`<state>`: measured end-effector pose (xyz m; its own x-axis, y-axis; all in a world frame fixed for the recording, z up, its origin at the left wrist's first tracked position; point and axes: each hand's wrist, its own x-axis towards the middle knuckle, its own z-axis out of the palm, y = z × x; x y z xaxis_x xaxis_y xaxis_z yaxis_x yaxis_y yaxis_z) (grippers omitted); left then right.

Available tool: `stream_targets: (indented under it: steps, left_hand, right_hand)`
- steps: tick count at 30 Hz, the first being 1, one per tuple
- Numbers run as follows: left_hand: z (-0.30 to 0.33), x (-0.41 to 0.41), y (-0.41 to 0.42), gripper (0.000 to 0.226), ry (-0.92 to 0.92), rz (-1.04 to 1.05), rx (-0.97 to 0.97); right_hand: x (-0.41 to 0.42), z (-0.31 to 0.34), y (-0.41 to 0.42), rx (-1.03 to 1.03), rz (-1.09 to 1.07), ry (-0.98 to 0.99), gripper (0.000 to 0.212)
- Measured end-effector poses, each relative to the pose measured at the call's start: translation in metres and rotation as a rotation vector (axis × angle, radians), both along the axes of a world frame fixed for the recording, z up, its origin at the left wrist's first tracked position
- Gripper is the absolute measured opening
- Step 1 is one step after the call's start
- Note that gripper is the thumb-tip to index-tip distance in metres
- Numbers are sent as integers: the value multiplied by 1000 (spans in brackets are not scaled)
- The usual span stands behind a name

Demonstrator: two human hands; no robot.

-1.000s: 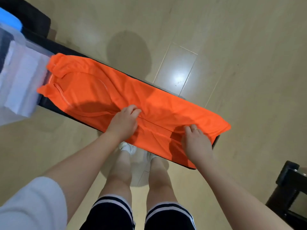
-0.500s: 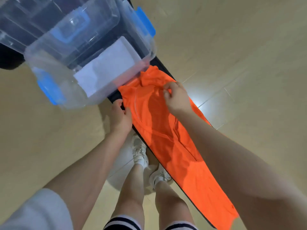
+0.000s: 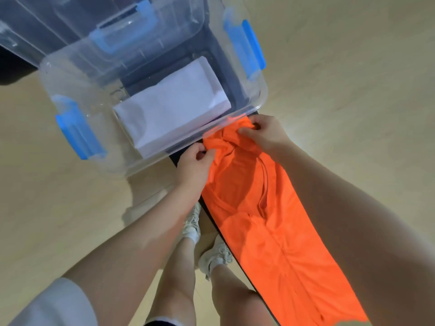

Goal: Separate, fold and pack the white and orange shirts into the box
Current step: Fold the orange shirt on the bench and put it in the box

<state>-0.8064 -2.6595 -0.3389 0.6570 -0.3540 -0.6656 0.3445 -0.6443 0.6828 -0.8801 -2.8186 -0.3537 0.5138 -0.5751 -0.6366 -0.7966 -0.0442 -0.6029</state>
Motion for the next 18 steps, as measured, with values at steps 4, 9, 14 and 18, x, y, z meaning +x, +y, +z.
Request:
stream_targets:
  steps: [4,9,14,18]
  left_hand:
    - [31,4,13,27,215,21,-193]
    - [64,5,18,18,348,104,-256]
    - [88,9,18,27,330,33,-267]
    - [106,16,20,27,161,-29,-251]
  right_hand:
    - [-12,32,0,105,-138,-147,16]
    - [-34,82,-1,249,-129,-228,30]
    - [-31,114,-6,180,-90,-235,19]
    - [-8,127,-7,-8,-47,-166,31]
